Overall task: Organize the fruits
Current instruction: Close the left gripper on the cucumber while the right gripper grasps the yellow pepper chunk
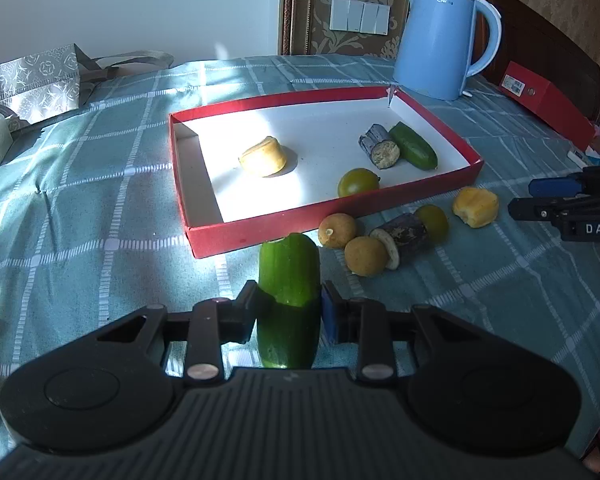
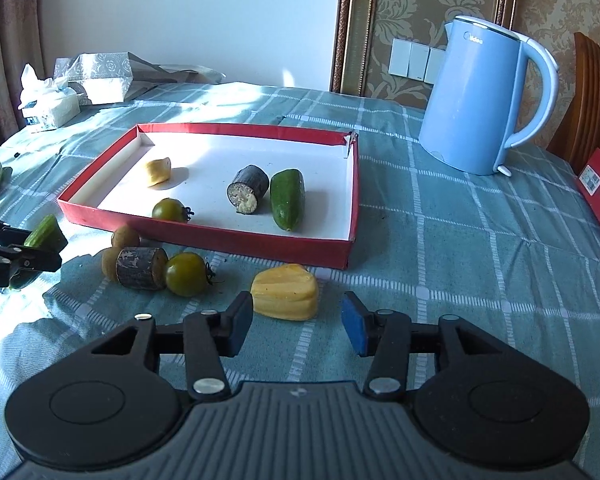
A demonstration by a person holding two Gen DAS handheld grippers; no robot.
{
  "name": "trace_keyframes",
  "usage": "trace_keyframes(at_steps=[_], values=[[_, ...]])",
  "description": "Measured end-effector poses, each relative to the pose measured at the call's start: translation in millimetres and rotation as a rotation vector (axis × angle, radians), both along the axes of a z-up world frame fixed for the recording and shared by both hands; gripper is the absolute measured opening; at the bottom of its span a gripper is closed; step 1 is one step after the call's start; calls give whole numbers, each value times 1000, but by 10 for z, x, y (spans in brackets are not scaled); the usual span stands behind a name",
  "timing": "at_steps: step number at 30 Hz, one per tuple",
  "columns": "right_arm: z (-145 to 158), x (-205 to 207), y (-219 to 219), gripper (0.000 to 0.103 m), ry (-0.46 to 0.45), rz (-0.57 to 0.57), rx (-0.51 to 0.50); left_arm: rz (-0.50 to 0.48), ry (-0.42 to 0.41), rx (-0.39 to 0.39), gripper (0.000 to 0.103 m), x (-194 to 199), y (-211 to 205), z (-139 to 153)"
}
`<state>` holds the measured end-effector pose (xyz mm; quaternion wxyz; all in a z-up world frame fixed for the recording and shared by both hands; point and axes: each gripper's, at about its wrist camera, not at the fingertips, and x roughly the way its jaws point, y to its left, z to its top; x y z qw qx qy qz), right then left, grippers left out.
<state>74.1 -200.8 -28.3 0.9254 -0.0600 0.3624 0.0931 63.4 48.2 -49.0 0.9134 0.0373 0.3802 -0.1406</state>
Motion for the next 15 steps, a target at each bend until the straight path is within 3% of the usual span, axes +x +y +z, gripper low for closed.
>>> trace_keyframes(at_steps=[3,15], values=[[-41,135,63,66,-6,11,-12,24,-1,-13,29,-66,53,37],[-335,380,158,65,62,37,-39,107,0,-33,29,-180,218,105]])
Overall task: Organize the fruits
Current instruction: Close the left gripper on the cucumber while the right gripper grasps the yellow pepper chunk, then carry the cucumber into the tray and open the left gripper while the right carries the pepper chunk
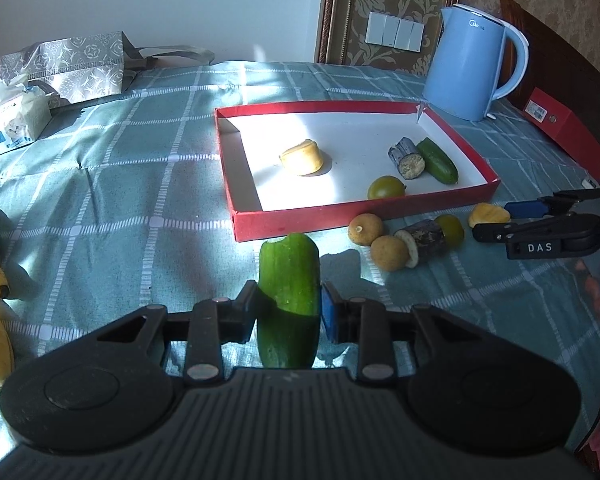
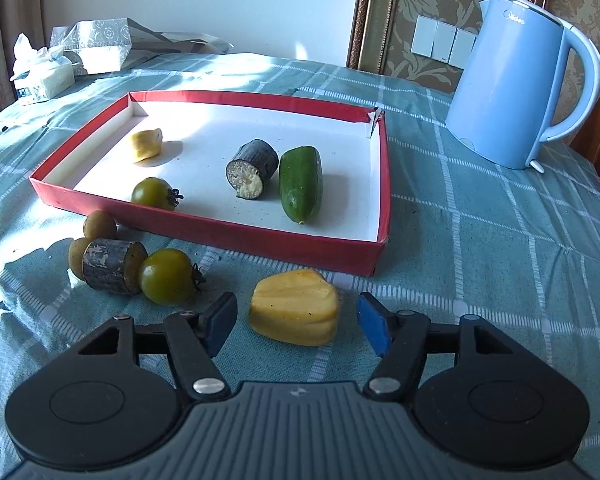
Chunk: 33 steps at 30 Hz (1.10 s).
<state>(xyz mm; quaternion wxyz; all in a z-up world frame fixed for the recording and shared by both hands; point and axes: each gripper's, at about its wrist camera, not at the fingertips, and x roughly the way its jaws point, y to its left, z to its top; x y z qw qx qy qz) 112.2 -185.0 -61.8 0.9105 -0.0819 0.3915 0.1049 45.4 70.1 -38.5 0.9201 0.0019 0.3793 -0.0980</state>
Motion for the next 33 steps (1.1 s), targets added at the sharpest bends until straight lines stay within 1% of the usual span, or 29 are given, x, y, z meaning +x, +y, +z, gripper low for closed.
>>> trace_keyframes(at_steps=[2,3,4,5,11,16,23,28,33], values=[[-30,18,35,63,4,10,-14,10,2,-7,29,-11,26,6],[-53,28,43,57,14,14,-17,14,3,-7,29,-14,37,4],[-58,27,28,55,8,13,-2,17,4,-7,29,-19,48,3],[-57,23,20,48,0,4,-7,20,5,-7,29,-22,56,2],[-32,4,-23,48,-13,-3,15,25,8,-13,29,-33,70,-4],[135,-123,-27,48,-75,9,11,17,3,-24,29,-9,36,26],[326,-351,-107,48,-99,-10,44,-18,-21,-28,29,54,-68,108],[382,-501,-191,48,-97,-35,64,-43,-34,-50,29,217,-165,174],[444,-644,-284,48,-112,-76,69,-79,-61,-29,29,569,-348,214]])
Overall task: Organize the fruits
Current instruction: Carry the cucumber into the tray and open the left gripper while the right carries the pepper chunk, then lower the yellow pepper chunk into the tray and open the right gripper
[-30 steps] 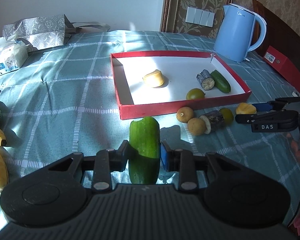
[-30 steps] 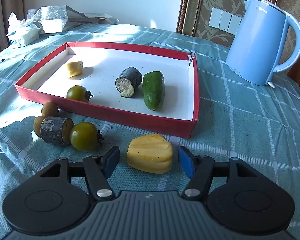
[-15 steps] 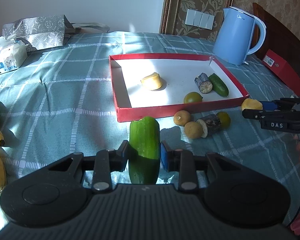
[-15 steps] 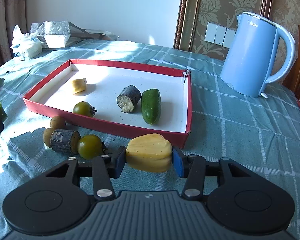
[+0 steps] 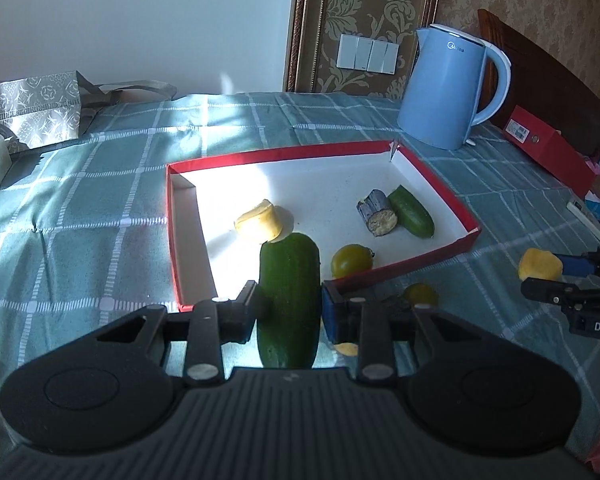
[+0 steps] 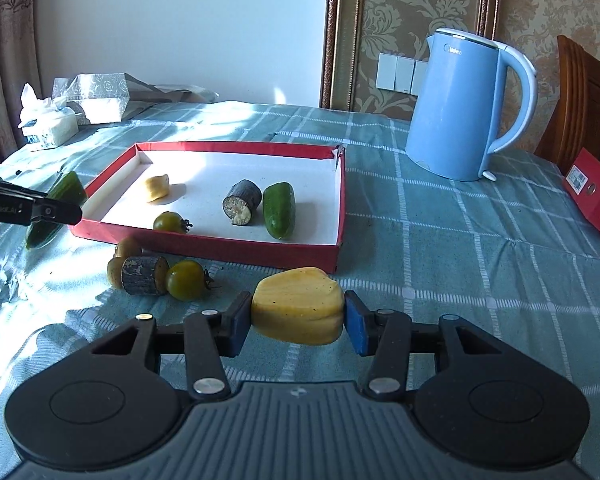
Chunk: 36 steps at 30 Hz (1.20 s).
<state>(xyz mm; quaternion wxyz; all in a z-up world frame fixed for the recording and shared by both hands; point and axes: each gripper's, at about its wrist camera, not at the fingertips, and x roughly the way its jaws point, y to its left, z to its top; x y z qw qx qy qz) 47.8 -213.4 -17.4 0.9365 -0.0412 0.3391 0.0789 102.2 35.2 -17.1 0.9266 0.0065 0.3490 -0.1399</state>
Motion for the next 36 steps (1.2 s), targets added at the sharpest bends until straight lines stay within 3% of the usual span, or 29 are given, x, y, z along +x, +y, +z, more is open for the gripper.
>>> trace_keyframes(at_steps=[12,22,23,26,32,36], values=[[11,-276,-342,48,24,-110,6,-48,-6,96,29,990,-562,-191],[-73,-227,-483,48,60,-143,13,-46,51,133,29,1262,-673,-419],[-78,-214,-478,48,63,-139,13,-42,45,133,31,1258,-669,-416],[-96,-162,-456,48,69,-126,18,-39,29,128,53,1233,-648,-381],[16,4,-313,48,26,-60,5,-7,-85,143,69,887,-540,-91],[154,182,-196,48,-25,-11,4,51,-126,84,74,475,-277,103]])
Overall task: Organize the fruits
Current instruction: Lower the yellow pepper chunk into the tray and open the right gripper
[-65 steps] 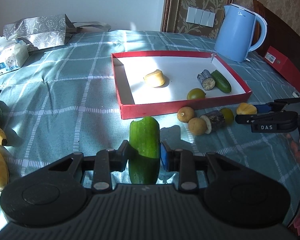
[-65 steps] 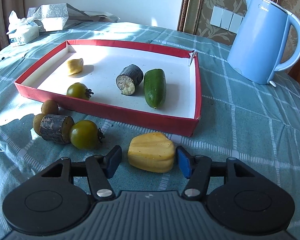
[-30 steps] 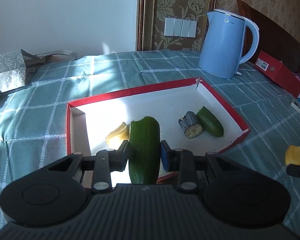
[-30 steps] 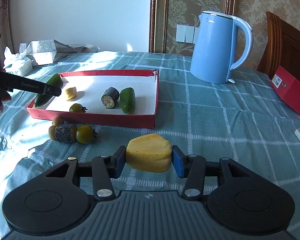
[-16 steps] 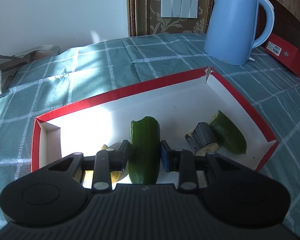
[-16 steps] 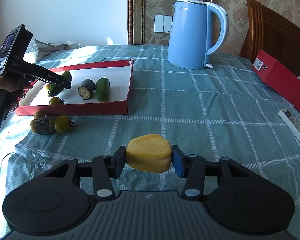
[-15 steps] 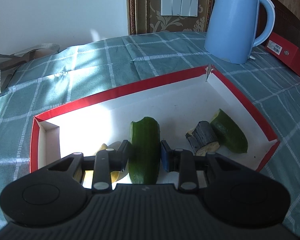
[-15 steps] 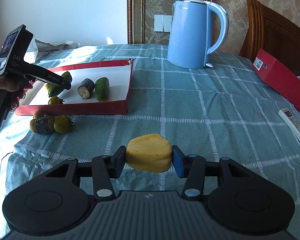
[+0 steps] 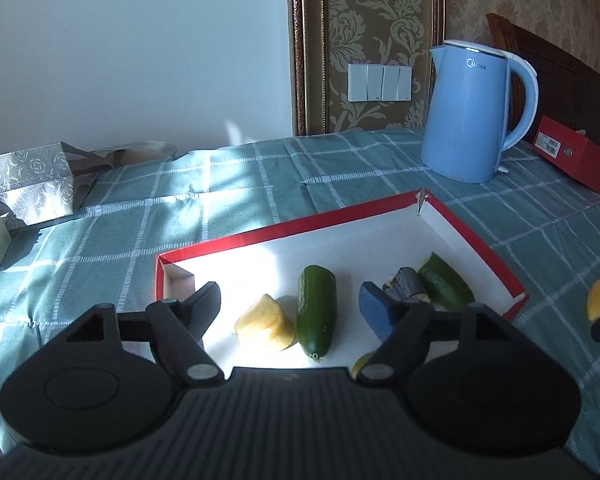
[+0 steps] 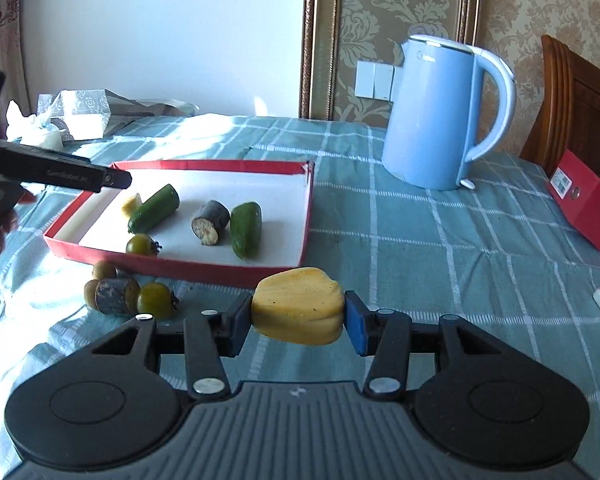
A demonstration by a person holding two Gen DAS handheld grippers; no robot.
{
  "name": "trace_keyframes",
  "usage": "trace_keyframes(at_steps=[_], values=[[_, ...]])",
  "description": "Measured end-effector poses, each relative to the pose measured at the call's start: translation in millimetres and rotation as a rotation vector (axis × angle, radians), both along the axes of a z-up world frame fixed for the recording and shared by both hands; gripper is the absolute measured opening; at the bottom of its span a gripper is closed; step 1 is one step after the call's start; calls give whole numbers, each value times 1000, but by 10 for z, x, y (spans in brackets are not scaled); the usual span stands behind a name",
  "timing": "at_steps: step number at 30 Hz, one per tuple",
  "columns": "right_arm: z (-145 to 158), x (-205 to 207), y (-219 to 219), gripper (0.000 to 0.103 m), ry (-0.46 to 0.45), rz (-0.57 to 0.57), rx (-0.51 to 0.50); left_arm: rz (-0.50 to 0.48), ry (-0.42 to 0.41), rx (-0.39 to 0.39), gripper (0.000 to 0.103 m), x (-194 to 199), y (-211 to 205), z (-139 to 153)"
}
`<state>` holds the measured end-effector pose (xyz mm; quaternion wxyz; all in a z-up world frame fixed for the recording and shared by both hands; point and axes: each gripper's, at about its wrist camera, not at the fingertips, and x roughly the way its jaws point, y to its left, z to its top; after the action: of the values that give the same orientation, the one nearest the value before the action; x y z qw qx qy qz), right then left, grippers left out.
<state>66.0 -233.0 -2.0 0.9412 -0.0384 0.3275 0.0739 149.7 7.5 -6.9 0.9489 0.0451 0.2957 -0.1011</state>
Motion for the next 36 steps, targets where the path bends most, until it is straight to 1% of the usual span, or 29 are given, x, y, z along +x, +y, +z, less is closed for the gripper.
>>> trace_keyframes(at_steps=[2,4,6,8,10,12,15,19,22,25,28,30,32,34,36], values=[[51,117,83,48,-22,35,-7,20,9,-37,74,-194,140,26],[85,241,175,48,-38,65,-16,52,13,-31,74,-419,266,28],[119,406,271,48,-48,89,-24,80,29,-42,74,-586,381,10],[141,568,349,48,-58,104,-17,111,34,-31,74,-734,477,-7],[148,793,448,48,-62,115,-18,155,48,-50,74,-873,606,-27],[106,1017,546,48,-51,130,-17,194,67,-59,74,-985,707,-59],[-3,1314,681,48,-35,139,-33,232,85,-43,74,-1138,818,-100],[-208,1654,819,48,33,153,-40,283,95,-54,74,-1304,934,-109],[-340,1832,875,48,71,155,-38,305,102,-65,74,-1377,977,-113],[-467,1940,935,48,102,168,-54,325,114,-62,74,-1418,978,-133],[-564,2012,965,49,138,174,-38,341,126,-57,74,-1458,975,-156],[-581,2015,965,49,141,170,-37,342,130,-63,74,-1482,979,-160],[-521,1976,937,49,123,172,-27,337,129,-59,74,-1480,965,-156],[-332,1864,878,54,72,176,-16,320,128,-58,74,-1461,940,-150],[-155,1730,797,70,32,186,8,289,125,-70,74,-1419,890,-143]])
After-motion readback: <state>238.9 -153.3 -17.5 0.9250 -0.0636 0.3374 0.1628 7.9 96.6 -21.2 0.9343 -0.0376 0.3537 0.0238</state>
